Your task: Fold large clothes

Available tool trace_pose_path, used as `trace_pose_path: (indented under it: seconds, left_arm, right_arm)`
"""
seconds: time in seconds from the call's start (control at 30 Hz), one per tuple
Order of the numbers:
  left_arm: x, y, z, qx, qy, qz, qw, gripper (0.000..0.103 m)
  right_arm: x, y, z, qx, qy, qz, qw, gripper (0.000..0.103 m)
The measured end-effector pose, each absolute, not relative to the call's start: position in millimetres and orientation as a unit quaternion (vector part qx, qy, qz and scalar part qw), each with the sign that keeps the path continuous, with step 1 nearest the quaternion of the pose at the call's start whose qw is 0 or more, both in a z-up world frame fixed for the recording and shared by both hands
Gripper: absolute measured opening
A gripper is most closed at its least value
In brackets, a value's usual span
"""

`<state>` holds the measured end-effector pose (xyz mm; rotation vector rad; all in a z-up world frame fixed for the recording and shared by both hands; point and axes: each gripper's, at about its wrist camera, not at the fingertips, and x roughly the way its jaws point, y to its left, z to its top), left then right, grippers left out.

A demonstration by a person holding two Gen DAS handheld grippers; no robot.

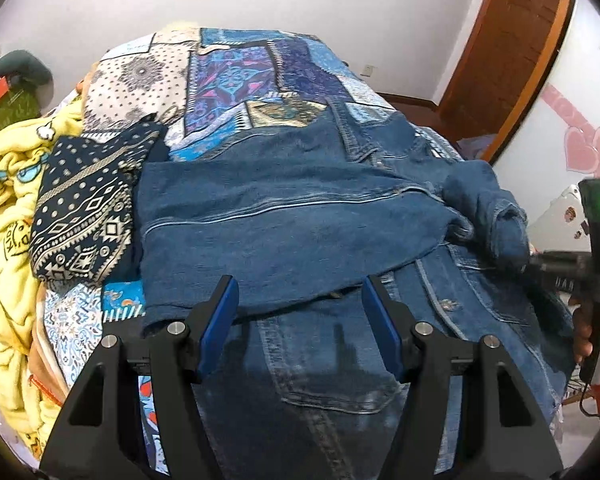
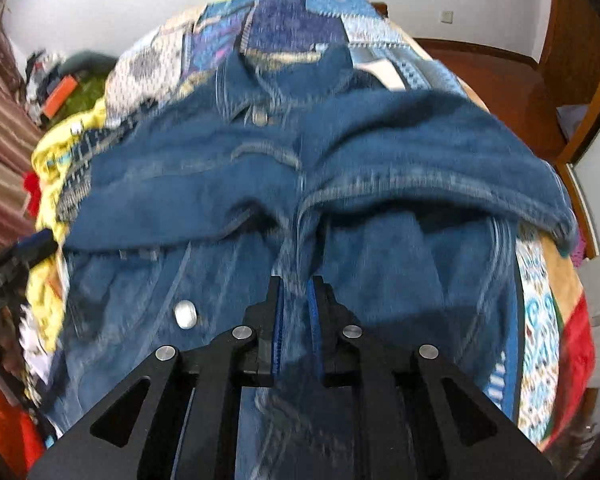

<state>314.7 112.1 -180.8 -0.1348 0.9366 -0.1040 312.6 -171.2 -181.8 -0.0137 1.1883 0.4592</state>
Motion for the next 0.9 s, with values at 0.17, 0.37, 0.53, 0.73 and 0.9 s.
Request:
trace_pose_path:
  seconds: [0.17,0.37,0.53,0.73,0.9]
  left_arm:
    - [320.5,70.1,-149.7,-0.022,0.43,-0.085,0.899,0.063]
    - [341.1,-3.3,-118.5,0.039,0.404,-0.144,0.903,0.069]
    - [372.2,-77.1,-131.2,0.114,0.41,-0.179,0.887,0.07]
    - [409.6,-154.8,-177.3,0.186,0.441,-0.216,0.851,0.07]
    - [432.0,-192.7,-213.2,0.231,0.455,-0.21,0.834,0.065]
  right_arm:
    - [295.6,-188.9,-171.0,-0.012,0.538,0.221,0.813,0.013]
    - [288.9,-235.7,-131.7,-0.01,0.459,0.164,0.873,0.013]
    - [284.4,-274.9,-105.9,-0.026,0.396,0.116,0.91,0.042]
    - [282.6,-306.7,-104.9,-0.008,0.356,0.077,0.931,0.067]
    - [293.1,-323.9,-121.5,0.023,0.385,0.063,0.92,0.07]
